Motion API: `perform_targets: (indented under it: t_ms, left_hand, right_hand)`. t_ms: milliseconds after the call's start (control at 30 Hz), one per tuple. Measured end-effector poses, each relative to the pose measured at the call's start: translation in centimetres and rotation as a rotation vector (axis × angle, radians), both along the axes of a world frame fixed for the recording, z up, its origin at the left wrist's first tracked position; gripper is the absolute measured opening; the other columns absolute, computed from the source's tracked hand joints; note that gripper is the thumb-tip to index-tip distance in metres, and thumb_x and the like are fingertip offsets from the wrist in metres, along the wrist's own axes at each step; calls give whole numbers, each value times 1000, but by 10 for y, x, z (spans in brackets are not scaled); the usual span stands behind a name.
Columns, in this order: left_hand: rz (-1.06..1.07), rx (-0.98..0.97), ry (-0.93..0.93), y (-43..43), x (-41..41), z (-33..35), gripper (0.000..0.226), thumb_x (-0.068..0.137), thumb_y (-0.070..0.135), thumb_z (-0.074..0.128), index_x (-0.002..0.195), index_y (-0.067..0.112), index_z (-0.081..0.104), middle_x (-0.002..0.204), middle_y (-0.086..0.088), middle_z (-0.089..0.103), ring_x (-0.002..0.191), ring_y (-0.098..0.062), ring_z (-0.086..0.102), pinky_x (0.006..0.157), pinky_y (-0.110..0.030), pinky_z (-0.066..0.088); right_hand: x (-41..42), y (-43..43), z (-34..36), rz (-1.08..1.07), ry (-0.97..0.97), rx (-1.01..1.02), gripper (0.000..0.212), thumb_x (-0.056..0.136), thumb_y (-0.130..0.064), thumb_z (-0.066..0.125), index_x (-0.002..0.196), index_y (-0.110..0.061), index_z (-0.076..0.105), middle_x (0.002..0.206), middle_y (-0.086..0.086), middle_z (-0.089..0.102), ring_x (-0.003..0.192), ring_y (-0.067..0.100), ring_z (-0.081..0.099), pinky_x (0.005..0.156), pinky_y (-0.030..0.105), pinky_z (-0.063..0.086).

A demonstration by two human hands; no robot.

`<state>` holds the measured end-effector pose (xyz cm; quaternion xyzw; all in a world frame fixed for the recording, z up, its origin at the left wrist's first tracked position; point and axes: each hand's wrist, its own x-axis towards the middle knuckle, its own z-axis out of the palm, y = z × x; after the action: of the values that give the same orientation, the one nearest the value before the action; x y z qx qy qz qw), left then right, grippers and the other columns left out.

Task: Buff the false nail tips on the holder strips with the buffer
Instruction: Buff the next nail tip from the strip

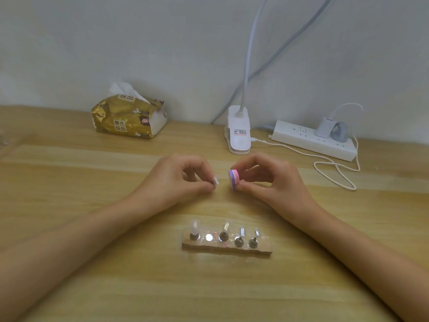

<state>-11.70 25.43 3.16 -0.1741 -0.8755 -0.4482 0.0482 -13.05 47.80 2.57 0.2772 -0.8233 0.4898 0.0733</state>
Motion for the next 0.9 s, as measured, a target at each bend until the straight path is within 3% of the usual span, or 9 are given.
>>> perform_targets:
  t_ms: [167, 267, 400, 500, 600, 667, 800, 900]
  left_hand:
    - [-4, -10, 23, 0, -11, -12, 29, 71, 14, 86, 64, 36, 70, 71, 12, 72, 64, -6, 64, 74, -34, 54]
    - [-19, -13, 48, 1, -12, -14, 21, 72, 14, 85, 67, 30, 73, 70, 10, 71, 62, -6, 62, 70, -32, 52]
    - [-27, -14, 64, 2, -12, -15, 17, 72, 16, 84, 68, 28, 74, 68, 5, 70, 59, -5, 58, 61, -25, 44]
    - [-44, -3, 68, 2, -13, -15, 17, 73, 14, 84, 69, 27, 74, 66, 7, 68, 57, -5, 54, 58, -25, 41]
    - [-48, 0, 72, 3, -13, -16, 20, 74, 14, 83, 67, 28, 72, 65, 10, 66, 56, -5, 51, 57, -24, 40]
    - [-56, 7, 68, 2, -13, -16, 18, 75, 14, 82, 68, 28, 72, 65, 12, 65, 55, -5, 51, 56, -23, 38]
    - [-56, -2, 70, 2, -14, -17, 17, 75, 14, 82, 69, 26, 72, 66, 9, 66, 55, -5, 50, 57, -23, 37]
    - [-70, 12, 70, 2, -13, -16, 18, 75, 13, 82, 69, 27, 71, 67, 12, 66, 54, -5, 49, 57, -23, 38]
  right_hand:
    - [3, -3, 0, 14, 145, 26, 17, 84, -10, 79, 98, -15, 72, 94, -9, 74, 93, 10, 71, 89, 30, 57]
    - [2, -9, -2, 40, 220, 42, 14, 86, -8, 77, 99, -10, 71, 95, -7, 73, 93, 11, 71, 88, 30, 57]
    - [-2, -12, -4, 24, 166, 82, 15, 83, -1, 79, 95, -6, 70, 95, -3, 74, 90, 11, 72, 88, 34, 57]
    - [-3, -13, -6, 28, 291, 89, 12, 85, -3, 77, 96, -4, 71, 94, -3, 73, 90, 11, 71, 88, 28, 57]
    - [-4, -12, -6, 35, 258, 110, 10, 86, -1, 76, 95, -2, 71, 93, -1, 73, 91, 7, 70, 89, 26, 56]
    - [-4, -12, -6, 30, 370, 109, 9, 86, -4, 76, 95, -2, 72, 93, -1, 72, 91, 6, 69, 86, 22, 54]
    - [-4, -13, -8, 40, 340, 129, 6, 89, -5, 75, 95, -5, 73, 92, -2, 72, 90, 10, 67, 83, 35, 56]
    - [-5, -12, -9, 47, 370, 133, 8, 88, -6, 76, 95, -5, 73, 94, -1, 72, 90, 14, 68, 82, 36, 56]
